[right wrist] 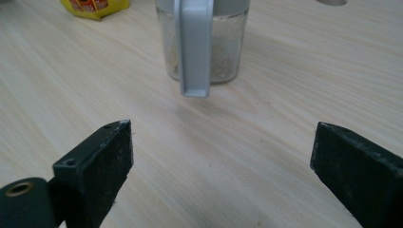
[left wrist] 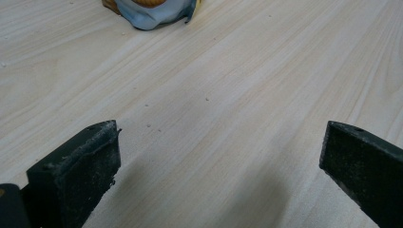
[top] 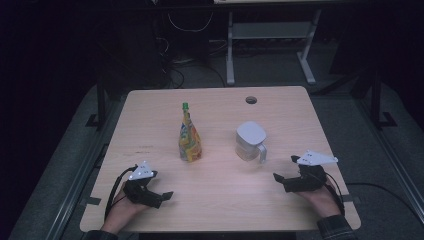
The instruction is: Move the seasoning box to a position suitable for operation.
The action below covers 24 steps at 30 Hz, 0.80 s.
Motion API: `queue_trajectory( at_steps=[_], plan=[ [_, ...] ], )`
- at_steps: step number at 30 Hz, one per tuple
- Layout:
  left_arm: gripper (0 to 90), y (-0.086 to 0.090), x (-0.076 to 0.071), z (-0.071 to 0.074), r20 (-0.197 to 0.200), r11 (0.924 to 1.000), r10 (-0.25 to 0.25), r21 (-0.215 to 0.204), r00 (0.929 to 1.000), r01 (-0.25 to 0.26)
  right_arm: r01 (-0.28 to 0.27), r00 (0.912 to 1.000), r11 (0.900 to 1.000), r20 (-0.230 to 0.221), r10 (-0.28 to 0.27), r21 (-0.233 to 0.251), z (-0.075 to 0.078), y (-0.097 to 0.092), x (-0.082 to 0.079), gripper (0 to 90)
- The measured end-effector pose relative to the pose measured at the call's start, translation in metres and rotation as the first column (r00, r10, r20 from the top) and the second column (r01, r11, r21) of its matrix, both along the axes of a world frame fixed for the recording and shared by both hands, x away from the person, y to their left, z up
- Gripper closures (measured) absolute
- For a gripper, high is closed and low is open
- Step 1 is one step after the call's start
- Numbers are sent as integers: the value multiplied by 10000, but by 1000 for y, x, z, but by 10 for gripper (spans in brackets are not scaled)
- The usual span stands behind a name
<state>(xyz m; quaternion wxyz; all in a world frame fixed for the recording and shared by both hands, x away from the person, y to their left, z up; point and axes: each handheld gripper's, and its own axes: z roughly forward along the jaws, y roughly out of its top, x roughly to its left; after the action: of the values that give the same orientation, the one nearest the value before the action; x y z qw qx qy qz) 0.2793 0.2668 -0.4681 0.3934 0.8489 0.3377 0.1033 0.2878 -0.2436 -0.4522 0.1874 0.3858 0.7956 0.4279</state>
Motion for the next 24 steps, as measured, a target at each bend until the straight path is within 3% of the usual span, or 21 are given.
queue_trajectory(
  at_steps=[24],
  plan=[
    [0,-4,-1,3,199,9989,-392,-240,9990,397,-456,9977,9953,545,410,857,9,24,31,89]
  ],
)
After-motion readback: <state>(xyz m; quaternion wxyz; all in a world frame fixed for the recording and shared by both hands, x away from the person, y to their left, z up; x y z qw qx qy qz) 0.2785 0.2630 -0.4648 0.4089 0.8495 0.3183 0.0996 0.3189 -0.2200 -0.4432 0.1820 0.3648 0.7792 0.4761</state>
